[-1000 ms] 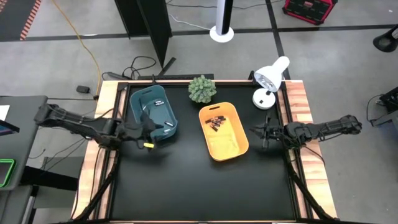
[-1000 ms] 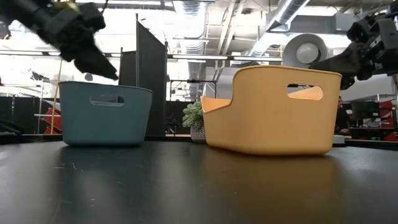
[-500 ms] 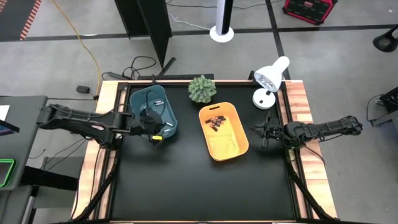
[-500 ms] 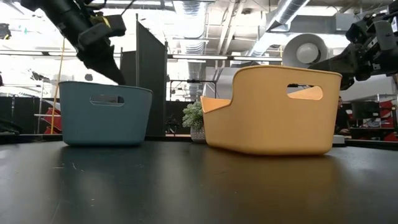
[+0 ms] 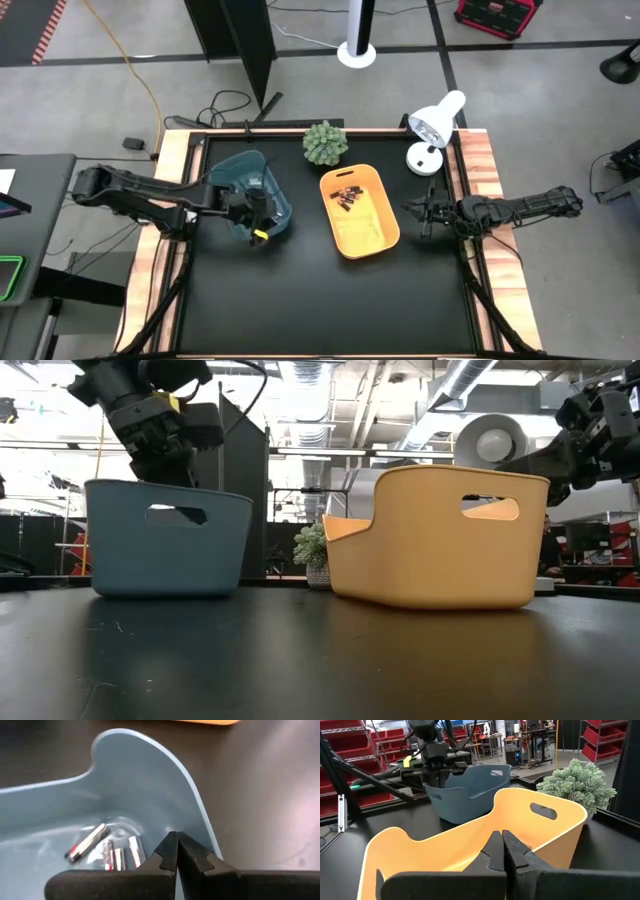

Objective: Sort batteries
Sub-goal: Move the top left blue bin to the middle left of the table

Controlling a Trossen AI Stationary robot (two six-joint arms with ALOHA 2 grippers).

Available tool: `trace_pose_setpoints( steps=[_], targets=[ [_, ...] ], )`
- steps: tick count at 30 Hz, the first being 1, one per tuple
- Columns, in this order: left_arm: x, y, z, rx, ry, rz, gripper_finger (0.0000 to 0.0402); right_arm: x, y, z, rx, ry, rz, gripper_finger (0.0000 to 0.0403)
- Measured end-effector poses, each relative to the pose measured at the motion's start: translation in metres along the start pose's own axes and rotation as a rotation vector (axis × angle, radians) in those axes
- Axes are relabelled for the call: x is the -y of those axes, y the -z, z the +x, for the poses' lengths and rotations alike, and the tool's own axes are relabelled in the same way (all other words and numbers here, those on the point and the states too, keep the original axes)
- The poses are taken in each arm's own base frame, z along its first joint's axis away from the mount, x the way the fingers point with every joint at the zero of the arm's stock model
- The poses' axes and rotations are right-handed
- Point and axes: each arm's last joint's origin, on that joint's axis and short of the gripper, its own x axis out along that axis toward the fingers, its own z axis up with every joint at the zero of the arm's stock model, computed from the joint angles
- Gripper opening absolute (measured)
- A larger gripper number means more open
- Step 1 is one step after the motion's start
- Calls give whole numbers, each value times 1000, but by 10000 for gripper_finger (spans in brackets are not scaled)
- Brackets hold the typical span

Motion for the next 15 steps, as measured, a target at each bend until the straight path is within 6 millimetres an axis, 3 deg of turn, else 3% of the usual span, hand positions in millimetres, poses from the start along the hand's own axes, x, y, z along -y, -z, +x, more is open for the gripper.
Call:
trace_pose_setpoints(
  steps=[8,15],
  targets=[
    [10,-3,14,-11,193,65,1,0,-2,0,19,-4,12,0],
    [31,-9,17,74,320,153,1,0,-2,0,19,-3,13,0]
  ],
)
